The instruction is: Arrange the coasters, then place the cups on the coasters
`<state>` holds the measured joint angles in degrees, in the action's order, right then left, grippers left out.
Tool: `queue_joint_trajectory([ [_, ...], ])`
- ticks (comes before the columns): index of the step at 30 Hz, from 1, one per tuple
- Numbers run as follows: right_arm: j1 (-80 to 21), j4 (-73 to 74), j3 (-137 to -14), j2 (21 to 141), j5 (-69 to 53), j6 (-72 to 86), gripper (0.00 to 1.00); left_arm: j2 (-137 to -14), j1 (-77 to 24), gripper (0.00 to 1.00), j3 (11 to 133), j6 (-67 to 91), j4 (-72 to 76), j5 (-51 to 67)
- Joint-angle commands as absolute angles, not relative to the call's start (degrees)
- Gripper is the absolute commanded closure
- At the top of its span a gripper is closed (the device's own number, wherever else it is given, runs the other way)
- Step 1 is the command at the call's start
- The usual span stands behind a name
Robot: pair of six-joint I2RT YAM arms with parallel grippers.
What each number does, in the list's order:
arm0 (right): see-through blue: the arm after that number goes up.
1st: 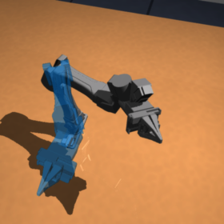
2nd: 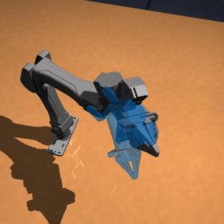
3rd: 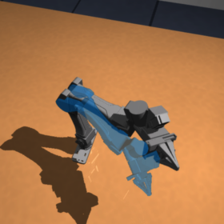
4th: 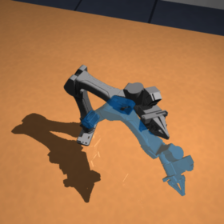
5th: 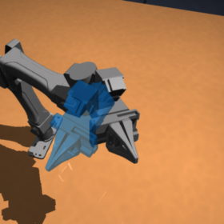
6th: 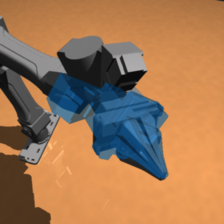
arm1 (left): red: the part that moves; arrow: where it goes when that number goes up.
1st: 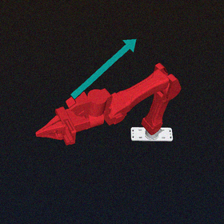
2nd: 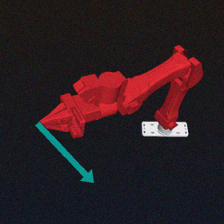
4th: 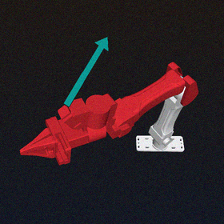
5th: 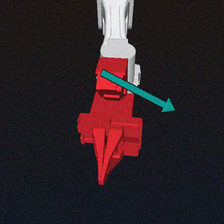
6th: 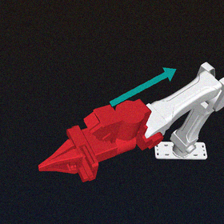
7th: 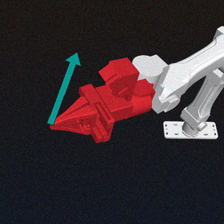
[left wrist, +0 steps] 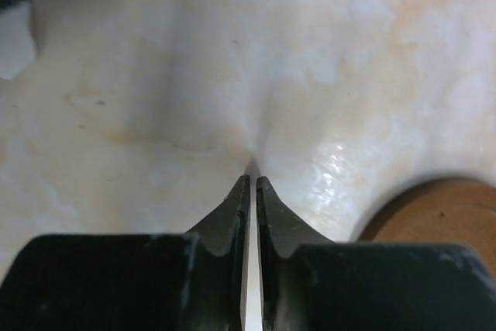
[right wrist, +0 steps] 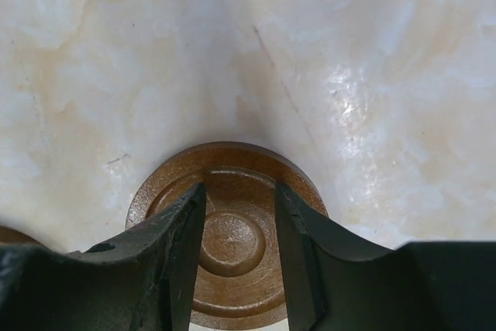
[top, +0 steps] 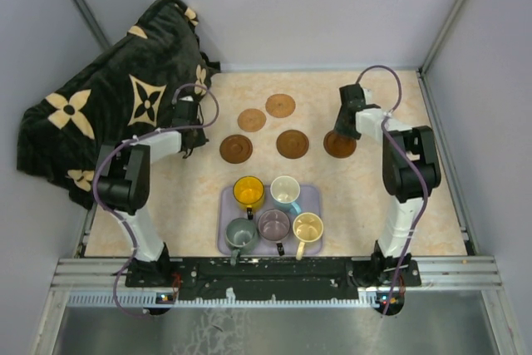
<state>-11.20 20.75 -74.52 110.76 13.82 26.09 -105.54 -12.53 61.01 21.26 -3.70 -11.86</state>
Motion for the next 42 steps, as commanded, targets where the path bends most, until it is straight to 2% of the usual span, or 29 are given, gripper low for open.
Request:
queue_joint_trajectory([
  [1,-9.3,24.2,-74.9,112.7,14.6,25.7,0.58,-106.1,-11.3,0.85,62.4,21.9,-8.1,-9.8],
  [8,-9.3,23.5,-76.9,107.1,15.8,23.6,0.58,-97.2,-12.2,0.77,59.5,21.4,-3.1,-0.6],
  [10,-9.3,23.0,-76.5,105.4,14.6,23.2,0.58,-94.8,-13.3,0.82,58.3,19.6,-1.5,1.5],
  [13,-9.9,21.9,-74.1,102.2,13.5,23.2,0.59,-92.6,-14.6,0.99,56.8,18.6,-0.6,3.5],
  [17,-11.5,20.8,-70.1,98.2,13.8,23.0,0.63,-91.4,-14.8,1.0,54.9,18.9,0.5,8.6],
  [26,-13.5,20.4,-66.6,98.7,13.6,23.2,0.98,-93.1,-16.0,1.0,54.9,20.3,0.0,11.6],
  [27,-13.6,20.4,-66.8,99.2,13.9,23.3,1.0,-93.5,-16.3,0.97,55.2,20.3,0.0,11.4],
  [31,-13.6,20.3,-67.3,100.6,15.3,23.1,1.0,-94.8,-18.0,0.87,56.2,19.4,0.6,9.3],
  [34,-13.6,19.8,-67.9,101.9,15.3,22.2,1.0,-96.7,-19.1,0.84,57.4,18.6,0.9,8.2],
  [42,-13.4,19.9,-69.5,105.6,14.7,22.0,1.0,-101.6,-20.1,0.89,60.7,17.8,0.0,8.5],
])
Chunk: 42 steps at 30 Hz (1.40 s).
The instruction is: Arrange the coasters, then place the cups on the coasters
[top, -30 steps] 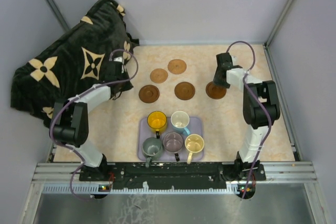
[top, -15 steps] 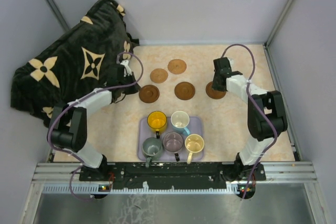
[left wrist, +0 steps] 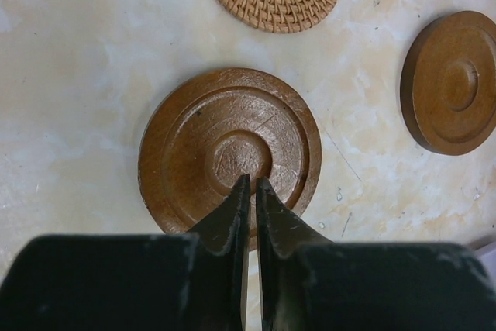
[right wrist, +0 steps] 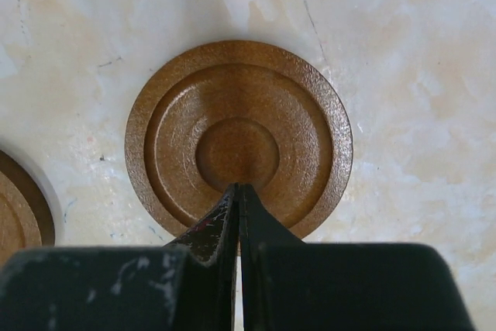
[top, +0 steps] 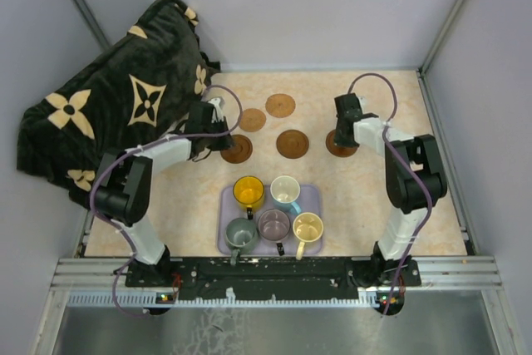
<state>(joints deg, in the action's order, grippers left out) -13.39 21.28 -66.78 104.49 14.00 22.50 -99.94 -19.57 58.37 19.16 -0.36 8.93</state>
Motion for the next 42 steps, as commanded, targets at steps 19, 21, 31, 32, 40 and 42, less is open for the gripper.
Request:
queue_joint_trajectory([
  [19,-7.8,22.4,-73.3,111.1,15.4,24.2,1.0,-111.8,-20.7,0.87,67.7,15.7,-9.6,-1.5],
  [21,-7.1,22.7,-74.3,111.8,15.2,24.2,1.0,-113.0,-20.5,0.87,68.7,15.3,-10.4,-3.4],
  [31,-3.8,23.4,-79.4,115.2,14.4,23.6,1.0,-113.5,-15.4,0.86,69.2,15.8,-11.6,-6.5],
  [32,-3.6,23.4,-79.7,115.4,14.4,23.6,1.0,-113.4,-14.8,0.86,69.1,15.8,-11.6,-6.5],
  [40,-2.6,23.4,-81.5,116.7,14.4,23.3,1.0,-113.7,-11.2,0.86,70.9,16.0,-12.3,-6.0],
  [42,-2.5,23.2,-81.4,116.5,14.2,23.0,1.0,-114.0,-11.0,0.86,71.6,15.9,-12.4,-5.7],
])
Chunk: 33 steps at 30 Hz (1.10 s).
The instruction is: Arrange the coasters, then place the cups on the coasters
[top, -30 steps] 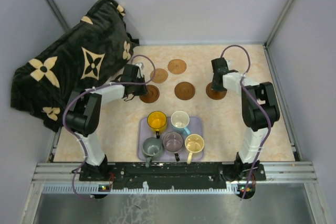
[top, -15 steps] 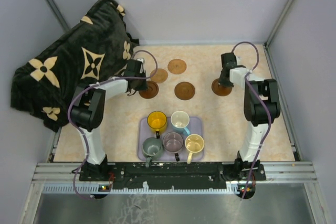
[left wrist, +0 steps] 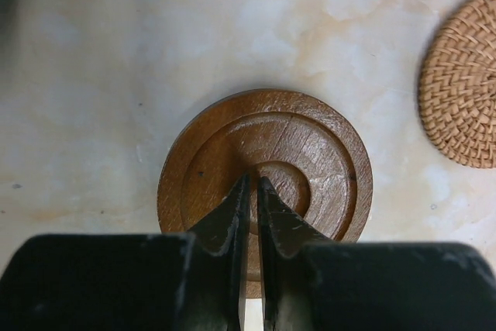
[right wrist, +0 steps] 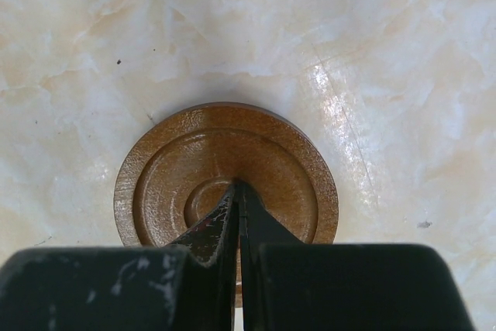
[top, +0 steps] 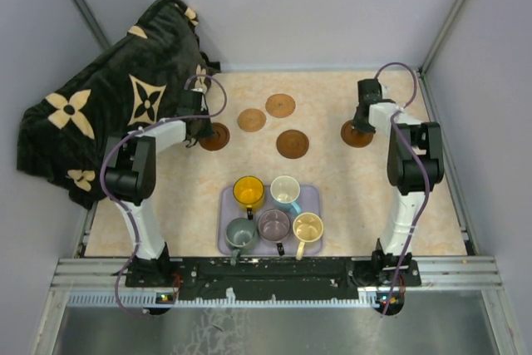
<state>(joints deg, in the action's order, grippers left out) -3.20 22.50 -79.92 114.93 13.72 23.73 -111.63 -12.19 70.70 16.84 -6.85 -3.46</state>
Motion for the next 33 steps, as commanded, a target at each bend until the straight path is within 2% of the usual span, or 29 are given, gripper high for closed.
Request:
queue_joint_trajectory([
  [1,-2.5,23.0,-81.4,116.2,13.8,22.8,1.0,-114.1,-11.0,0.85,71.9,16.0,-12.4,-5.4],
  [6,-2.5,18.4,-78.0,111.4,10.9,20.8,1.0,-113.5,-11.0,0.84,72.5,16.4,-10.7,-2.7],
  [14,-3.6,15.9,-75.7,99.8,8.5,17.5,1.0,-108.0,-11.0,0.77,73.4,16.1,-8.6,-0.2],
  [19,-8.6,15.1,-74.7,95.4,4.9,15.5,1.0,-104.0,-11.1,0.74,72.6,17.0,-8.1,0.5],
  [33,-25.6,16.7,-79.7,108.2,2.4,13.9,1.0,-97.4,-11.1,0.74,66.1,18.8,-6.4,2.7],
])
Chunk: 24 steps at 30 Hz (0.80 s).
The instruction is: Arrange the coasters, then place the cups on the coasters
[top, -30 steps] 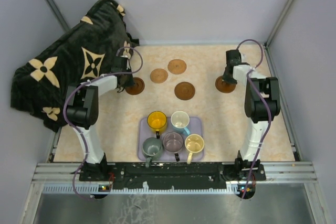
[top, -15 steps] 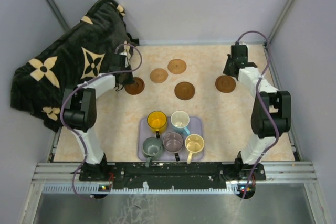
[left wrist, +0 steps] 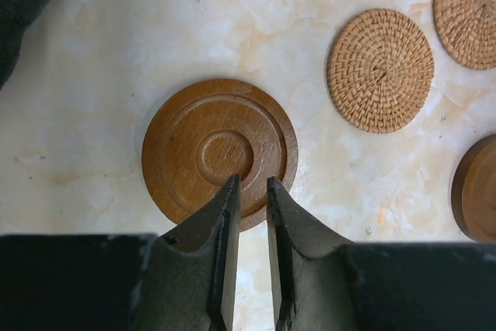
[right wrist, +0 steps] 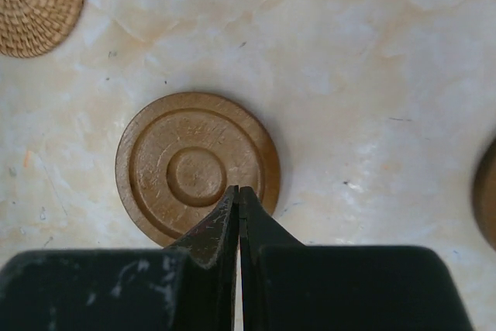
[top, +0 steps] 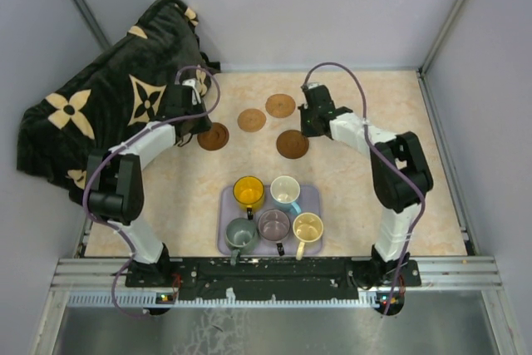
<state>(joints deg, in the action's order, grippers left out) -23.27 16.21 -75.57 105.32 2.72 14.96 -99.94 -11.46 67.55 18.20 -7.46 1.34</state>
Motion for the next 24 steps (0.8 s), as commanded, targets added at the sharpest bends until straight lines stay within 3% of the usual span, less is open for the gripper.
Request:
queue_joint_trajectory([
  [1,-26.4,16.8,-80.5,109.0,2.5,14.0,1.0,-97.2,-11.1,0.73,65.8,19.0,-6.2,2.9],
  [12,-28.5,19.2,-85.3,116.0,0.5,15.7,1.0,-97.1,-11.1,0.73,64.8,19.7,-5.7,3.9],
  [24,-28.0,24.2,-82.5,118.0,8.9,19.8,1.0,-98.0,-11.1,0.73,64.9,19.8,-5.7,3.8],
])
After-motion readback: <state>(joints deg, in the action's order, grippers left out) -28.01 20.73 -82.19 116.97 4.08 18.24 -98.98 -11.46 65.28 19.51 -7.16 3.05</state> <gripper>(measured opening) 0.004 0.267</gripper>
